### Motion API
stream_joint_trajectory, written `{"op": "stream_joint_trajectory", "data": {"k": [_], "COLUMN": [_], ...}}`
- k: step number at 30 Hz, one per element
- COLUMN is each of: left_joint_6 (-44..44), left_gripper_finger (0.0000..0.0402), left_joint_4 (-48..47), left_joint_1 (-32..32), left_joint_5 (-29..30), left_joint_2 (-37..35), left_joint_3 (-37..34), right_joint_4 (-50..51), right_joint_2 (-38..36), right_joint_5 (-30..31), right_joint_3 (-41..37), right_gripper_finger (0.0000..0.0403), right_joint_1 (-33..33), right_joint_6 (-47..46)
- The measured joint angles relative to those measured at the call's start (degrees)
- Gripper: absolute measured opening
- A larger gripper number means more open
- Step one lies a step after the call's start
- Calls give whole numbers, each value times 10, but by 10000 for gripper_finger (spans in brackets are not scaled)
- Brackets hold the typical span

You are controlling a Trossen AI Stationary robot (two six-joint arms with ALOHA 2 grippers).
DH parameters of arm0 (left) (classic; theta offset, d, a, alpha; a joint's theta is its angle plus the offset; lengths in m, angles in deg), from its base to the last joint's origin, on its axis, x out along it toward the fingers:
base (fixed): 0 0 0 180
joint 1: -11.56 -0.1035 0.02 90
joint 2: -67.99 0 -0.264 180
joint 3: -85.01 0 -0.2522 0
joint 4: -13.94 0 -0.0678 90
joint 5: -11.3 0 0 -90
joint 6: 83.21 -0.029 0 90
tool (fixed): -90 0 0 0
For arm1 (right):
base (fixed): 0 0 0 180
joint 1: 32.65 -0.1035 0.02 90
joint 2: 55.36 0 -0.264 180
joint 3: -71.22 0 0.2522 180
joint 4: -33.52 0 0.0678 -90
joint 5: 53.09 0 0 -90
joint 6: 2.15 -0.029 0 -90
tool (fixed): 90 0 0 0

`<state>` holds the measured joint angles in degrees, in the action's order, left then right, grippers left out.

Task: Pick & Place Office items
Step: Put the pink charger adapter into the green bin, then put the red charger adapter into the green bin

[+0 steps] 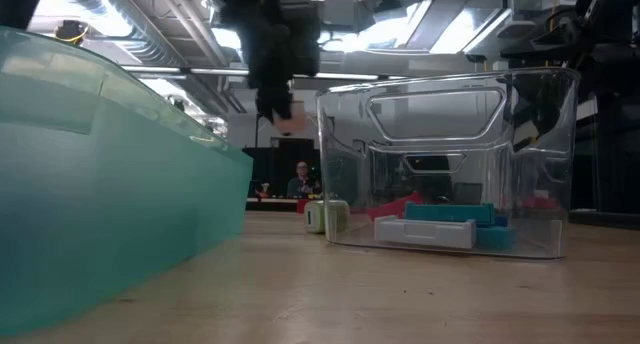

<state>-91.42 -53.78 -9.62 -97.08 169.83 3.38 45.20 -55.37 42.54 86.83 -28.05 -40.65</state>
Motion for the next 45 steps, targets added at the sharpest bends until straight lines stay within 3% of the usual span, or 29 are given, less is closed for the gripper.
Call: {"op": "stream_joint_trajectory", "data": {"k": [7,16,21,27,36,42,45], "left_joint_6": [45,164,246,290,310,327,339], "left_gripper_finger": [187,187,187,187,190,316,339], "left_joint_4": [-2,45,151,248,291,282,277], "left_joint_1": [71,255,307,324,325,325,325], "left_joint_5": [0,-3,-7,-6,-40,-38,-43], "left_joint_2": [-108,-187,-181,-140,-86,-101,-107], "left_joint_3": [-115,-272,-310,-342,-344,-343,-343], "right_joint_4": [0,7,15,17,22,22,24], "right_joint_2": [0,0,0,0,0,0,0], "right_joint_5": [0,0,16,30,23,23,23], "right_joint_3": [0,0,0,0,0,0,0], "right_gripper_finger": [201,201,201,201,201,201,201], "right_joint_1": [0,0,1,1,1,1,1], "right_joint_6": [4,4,4,-1,-31,-30,-29]}}
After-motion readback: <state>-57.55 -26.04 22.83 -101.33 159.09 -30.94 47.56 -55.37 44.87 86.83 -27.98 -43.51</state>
